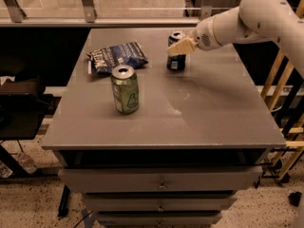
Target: Pick pepsi can
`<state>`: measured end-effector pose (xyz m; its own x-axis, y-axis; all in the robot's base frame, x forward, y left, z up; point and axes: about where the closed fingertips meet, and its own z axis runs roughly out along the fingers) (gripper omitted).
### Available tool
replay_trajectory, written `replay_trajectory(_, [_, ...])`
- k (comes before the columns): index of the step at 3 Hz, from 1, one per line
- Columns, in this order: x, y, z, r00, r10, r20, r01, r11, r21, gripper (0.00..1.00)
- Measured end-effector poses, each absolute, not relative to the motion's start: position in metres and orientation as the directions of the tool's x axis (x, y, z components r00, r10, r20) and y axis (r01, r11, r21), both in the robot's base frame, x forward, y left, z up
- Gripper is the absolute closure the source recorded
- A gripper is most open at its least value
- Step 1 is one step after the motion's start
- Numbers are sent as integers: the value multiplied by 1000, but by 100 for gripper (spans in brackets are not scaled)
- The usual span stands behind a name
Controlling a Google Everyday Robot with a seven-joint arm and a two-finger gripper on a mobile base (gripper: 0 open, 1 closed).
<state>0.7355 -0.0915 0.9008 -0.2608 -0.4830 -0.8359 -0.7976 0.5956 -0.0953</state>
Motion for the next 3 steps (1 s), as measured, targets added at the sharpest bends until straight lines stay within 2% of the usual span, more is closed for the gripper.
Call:
replay_trajectory(2, [730, -91, 916, -237, -490, -839, -798, 590, -119, 88])
replay_trajectory(3, [718, -105, 945, -187, -514, -837, -778, 598, -193, 100])
